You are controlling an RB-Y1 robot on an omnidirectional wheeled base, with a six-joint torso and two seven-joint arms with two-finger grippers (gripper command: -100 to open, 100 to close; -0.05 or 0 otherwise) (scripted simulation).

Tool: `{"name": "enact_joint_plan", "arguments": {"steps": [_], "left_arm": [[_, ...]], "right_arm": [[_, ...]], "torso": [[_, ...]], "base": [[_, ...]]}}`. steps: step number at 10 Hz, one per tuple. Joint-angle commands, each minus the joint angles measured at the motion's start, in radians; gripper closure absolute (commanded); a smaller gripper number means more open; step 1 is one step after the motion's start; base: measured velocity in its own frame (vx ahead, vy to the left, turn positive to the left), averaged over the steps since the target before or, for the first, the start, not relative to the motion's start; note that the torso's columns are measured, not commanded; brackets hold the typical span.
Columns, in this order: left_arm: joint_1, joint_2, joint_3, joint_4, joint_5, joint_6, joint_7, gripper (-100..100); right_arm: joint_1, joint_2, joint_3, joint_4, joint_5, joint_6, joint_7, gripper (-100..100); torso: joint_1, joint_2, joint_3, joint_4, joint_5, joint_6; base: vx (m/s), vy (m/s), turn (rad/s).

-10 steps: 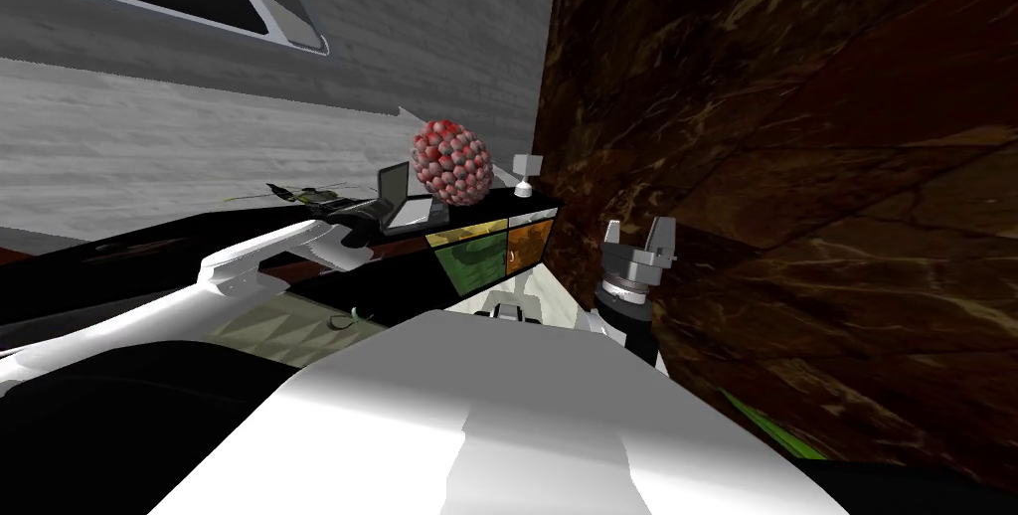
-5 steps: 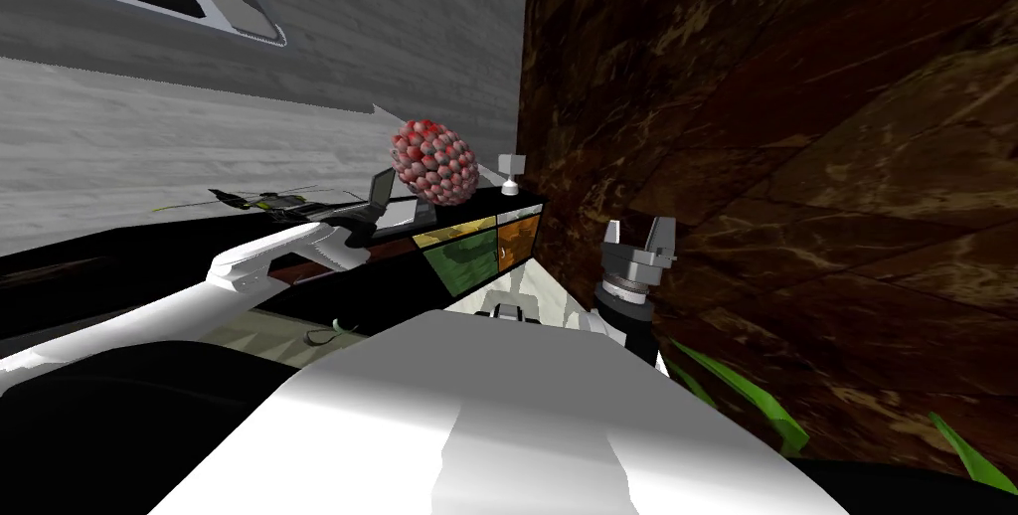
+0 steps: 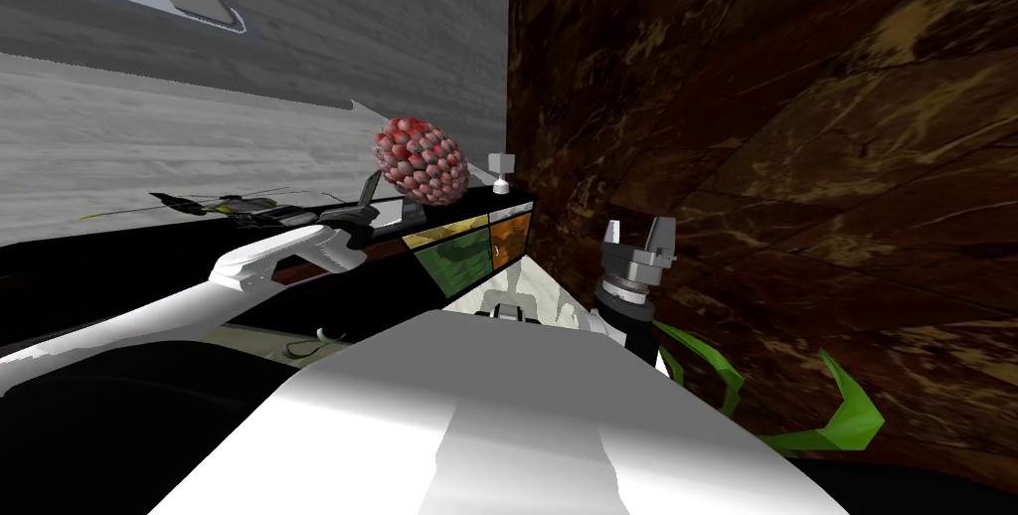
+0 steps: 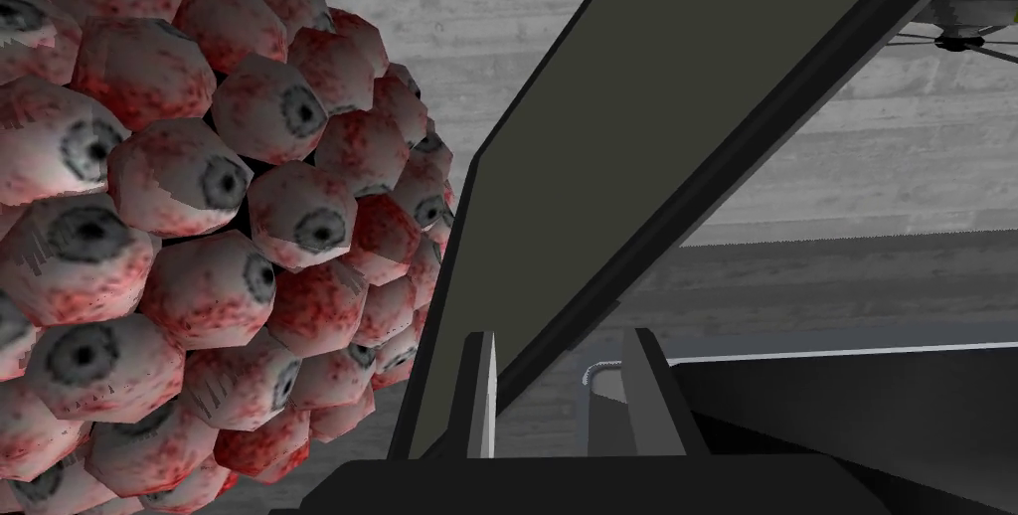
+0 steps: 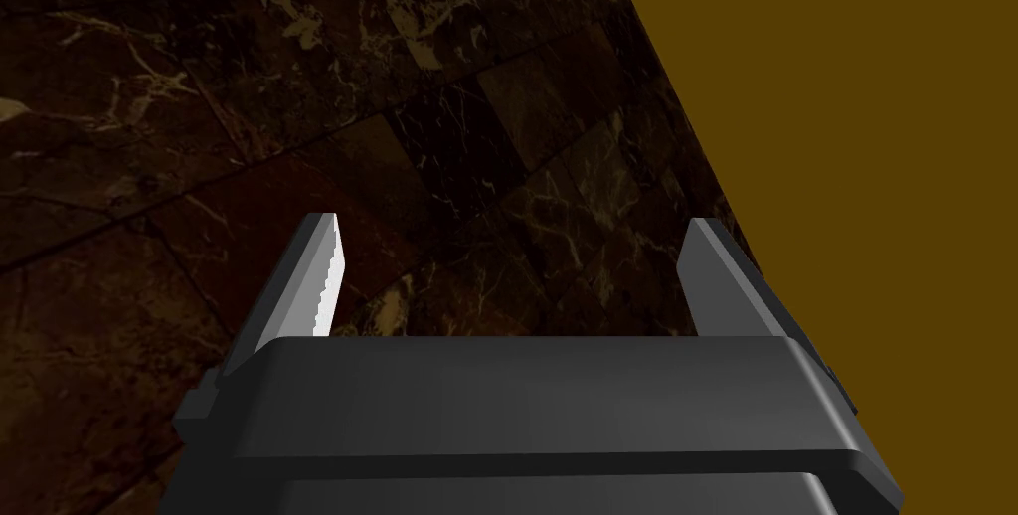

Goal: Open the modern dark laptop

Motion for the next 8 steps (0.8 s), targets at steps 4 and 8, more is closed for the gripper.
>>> {"name": "enact_joint_plan", "arguments": {"steps": [4, 8], "left_arm": [[0.073, 0.006, -0.094, 0.008, -0.145, 0.028, -0.058, 100], [0.099, 0.008, -0.123, 0.009, -0.195, 0.039, -0.077, 100]], "right_arm": [[0.0, 0.0, 0.0, 0.0, 0.0, 0.0, 0.0, 0], [0.0, 0.0, 0.0, 0.0, 0.0, 0.0, 0.0, 0]], "torso": [[0.003, -0.006, -0.003, -0.005, 0.006, 0.006], [0.006, -0.008, -0.004, -0.007, 0.01, 0.005]], "base": [[0.036, -0.011, -0.048], [0.024, -0.009, -0.03]]}}
